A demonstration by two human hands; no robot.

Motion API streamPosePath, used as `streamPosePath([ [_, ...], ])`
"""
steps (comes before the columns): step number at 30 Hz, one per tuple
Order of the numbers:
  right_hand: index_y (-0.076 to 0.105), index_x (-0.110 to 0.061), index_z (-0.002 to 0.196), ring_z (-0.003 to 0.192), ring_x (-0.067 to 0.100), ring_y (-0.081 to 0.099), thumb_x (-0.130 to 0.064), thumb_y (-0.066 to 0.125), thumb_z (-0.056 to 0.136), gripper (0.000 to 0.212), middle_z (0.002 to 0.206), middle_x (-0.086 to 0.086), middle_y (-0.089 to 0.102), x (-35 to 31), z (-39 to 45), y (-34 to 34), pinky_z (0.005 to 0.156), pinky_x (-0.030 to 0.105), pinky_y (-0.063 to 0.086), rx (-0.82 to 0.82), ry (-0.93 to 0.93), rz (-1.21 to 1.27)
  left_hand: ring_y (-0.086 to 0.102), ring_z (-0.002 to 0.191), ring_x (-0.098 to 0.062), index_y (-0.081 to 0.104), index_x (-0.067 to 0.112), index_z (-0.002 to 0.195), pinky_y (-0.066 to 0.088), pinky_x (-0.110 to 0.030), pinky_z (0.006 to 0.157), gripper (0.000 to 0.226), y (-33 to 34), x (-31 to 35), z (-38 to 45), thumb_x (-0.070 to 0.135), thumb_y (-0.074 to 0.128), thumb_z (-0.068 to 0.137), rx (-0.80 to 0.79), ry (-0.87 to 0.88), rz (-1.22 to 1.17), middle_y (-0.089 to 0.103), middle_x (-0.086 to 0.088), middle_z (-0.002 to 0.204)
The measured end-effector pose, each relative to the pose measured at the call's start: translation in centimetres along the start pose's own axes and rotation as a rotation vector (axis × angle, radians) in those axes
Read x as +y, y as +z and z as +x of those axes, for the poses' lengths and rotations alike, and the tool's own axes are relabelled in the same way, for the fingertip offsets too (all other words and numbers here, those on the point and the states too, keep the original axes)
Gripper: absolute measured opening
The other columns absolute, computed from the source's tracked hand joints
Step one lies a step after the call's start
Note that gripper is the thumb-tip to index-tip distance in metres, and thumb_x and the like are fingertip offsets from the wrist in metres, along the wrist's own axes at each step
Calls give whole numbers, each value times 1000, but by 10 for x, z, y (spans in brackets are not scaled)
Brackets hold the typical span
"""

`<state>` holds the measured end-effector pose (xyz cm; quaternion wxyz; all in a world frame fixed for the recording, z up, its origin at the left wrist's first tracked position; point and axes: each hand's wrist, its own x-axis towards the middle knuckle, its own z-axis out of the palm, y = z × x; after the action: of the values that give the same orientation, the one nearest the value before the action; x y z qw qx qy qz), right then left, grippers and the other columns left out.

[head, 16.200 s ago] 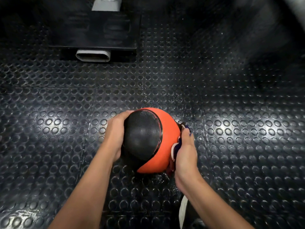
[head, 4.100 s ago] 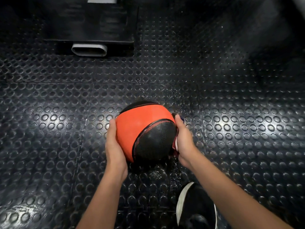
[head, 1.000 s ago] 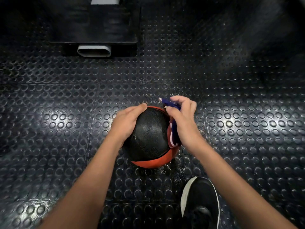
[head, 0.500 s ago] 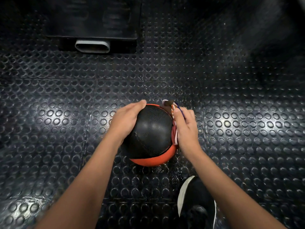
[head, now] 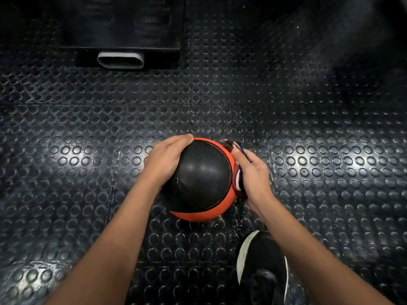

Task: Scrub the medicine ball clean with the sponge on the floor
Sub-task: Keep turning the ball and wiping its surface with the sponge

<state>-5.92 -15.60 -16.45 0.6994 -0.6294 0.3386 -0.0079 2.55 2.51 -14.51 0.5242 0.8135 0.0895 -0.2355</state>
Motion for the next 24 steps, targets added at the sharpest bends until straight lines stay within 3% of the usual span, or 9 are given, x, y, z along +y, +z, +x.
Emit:
streamPosePath([
  [4, 75, -39, 85, 83, 17, 62, -44, 66, 96, 15, 88, 5, 63, -5, -15, 7, 84, 34, 48, -86, -344, -230, 73, 106, -18, 84, 32, 98, 53, -45, 105, 40, -8, -2, -2, 62, 66, 78, -2, -30, -94, 80, 8, 104],
  [6, 74, -42, 90, 81, 12, 58, -42, 65, 96, 11, 85, 1, 58, -2, -19, 10, 81, 31, 46, -105, -363, -221, 74, 104, -20, 84, 28, 101, 53, -50, 105, 41, -12, -6, -5, 59, 68, 79, -22, -30, -141, 81, 3, 104],
  [9, 80, -37, 88, 82, 17, 58, -48, 68, 88, 17, 87, 5, 63, -2, 4, 14, 81, 40, 47, -41, -143, -81, 75, 107, -23, 84, 29, 104, 52, -52, 109, 46, -11, -9, -7, 63, 70, 78, -13, -35, -185, 81, 3, 107],
  [13, 77, -14, 99, 69, 11, 67, -34, 64, 101, 24, 80, 0, 75, -4, 28, 19, 73, 27, 51, -94, 179, 60, 74, 99, -24, 84, 29, 89, 53, -51, 104, 31, -14, -9, -5, 57, 72, 83, 61, -81, -227, 81, 2, 97],
  [15, 74, -18, 109, 73, 15, 71, -45, 53, 105, 34, 84, 0, 77, 1, 26, 18, 77, 29, 54, -182, 338, 155, 71, 104, -25, 81, 25, 89, 51, -42, 96, 27, -16, -11, -7, 50, 71, 90, 252, -107, -166, 77, 4, 93],
  [18, 76, -20, 95, 72, 15, 72, -55, 43, 105, 49, 81, 0, 78, 9, 22, 16, 74, 29, 54, -234, 435, 226, 65, 109, -34, 75, 17, 99, 47, -36, 91, 26, -22, -14, -16, 37, 59, 93, 613, -267, -52, 72, -8, 103],
  [20, 75, -20, 91, 65, 12, 72, -55, 44, 105, 49, 77, -2, 78, 9, 15, 20, 68, 26, 51, -240, 441, 204, 67, 110, -36, 73, 14, 107, 54, -47, 100, 51, -25, -22, -10, 48, 57, 72, 547, -388, -251, 73, -12, 117],
  [22, 74, -19, 107, 77, 15, 75, -59, 48, 100, 48, 89, -2, 79, 4, 7, 26, 73, 28, 52, -200, 421, 164, 72, 103, -35, 75, 16, 112, 58, -48, 88, 68, -27, -27, 1, 59, 58, 62, 433, -473, -453, 76, -12, 118],
  [24, 66, -24, 132, 105, 22, 74, -63, 51, 93, 57, 113, 0, 77, 0, 3, 28, 85, 34, 55, -137, 398, 138, 75, 76, -24, 70, 17, 97, 52, -35, 72, 43, -27, -13, -9, 57, 56, 87, 269, -437, -511, 78, -7, 87],
])
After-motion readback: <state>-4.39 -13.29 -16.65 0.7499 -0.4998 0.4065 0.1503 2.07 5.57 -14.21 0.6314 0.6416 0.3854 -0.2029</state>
